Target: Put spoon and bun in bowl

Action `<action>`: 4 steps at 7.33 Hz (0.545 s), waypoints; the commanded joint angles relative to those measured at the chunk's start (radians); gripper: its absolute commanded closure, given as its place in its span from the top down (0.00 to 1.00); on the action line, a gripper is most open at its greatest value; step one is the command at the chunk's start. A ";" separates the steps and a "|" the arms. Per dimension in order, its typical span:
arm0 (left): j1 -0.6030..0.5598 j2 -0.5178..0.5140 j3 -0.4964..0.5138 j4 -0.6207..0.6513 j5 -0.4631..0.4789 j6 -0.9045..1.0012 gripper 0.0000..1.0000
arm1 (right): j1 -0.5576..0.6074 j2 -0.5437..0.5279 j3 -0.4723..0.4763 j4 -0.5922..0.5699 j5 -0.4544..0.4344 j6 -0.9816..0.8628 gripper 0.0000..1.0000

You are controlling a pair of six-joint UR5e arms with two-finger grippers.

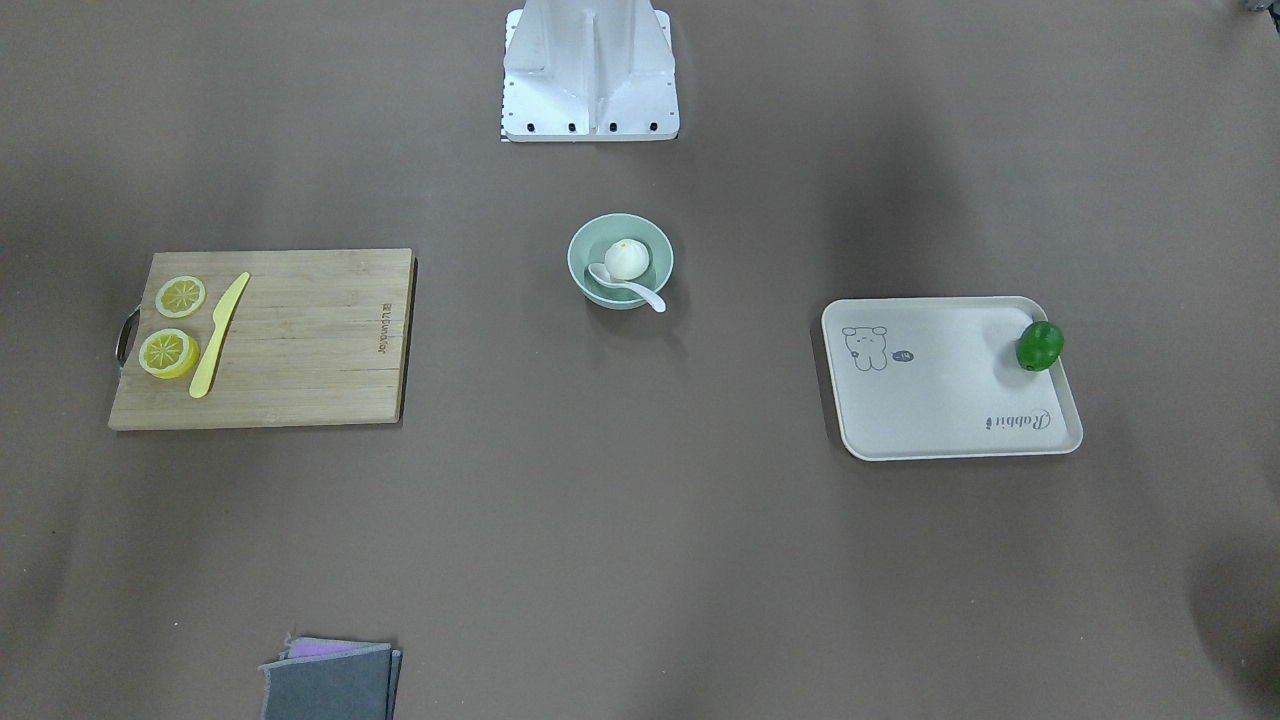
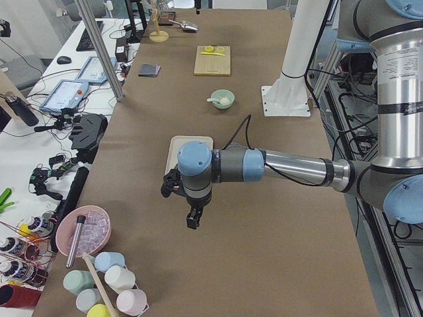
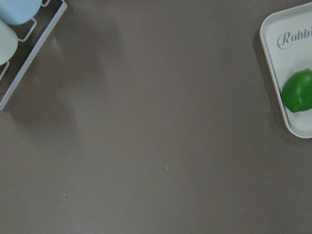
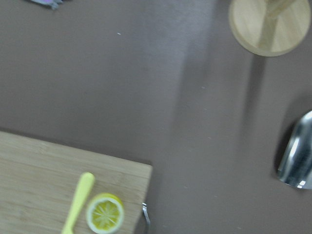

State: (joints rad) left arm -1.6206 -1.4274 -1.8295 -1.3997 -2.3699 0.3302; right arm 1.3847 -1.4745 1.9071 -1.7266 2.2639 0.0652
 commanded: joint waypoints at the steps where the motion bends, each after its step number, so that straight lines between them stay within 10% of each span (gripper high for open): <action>1: -0.005 0.016 0.047 -0.007 0.009 0.004 0.98 | 0.176 -0.162 -0.008 -0.008 0.003 -0.229 1.00; 4: -0.001 -0.038 0.058 0.013 0.064 -0.156 0.98 | 0.201 -0.237 -0.031 -0.004 0.008 -0.229 1.00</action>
State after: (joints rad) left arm -1.6224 -1.4549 -1.7668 -1.3878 -2.3114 0.2472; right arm 1.5784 -1.6823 1.8858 -1.7334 2.2714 -0.1608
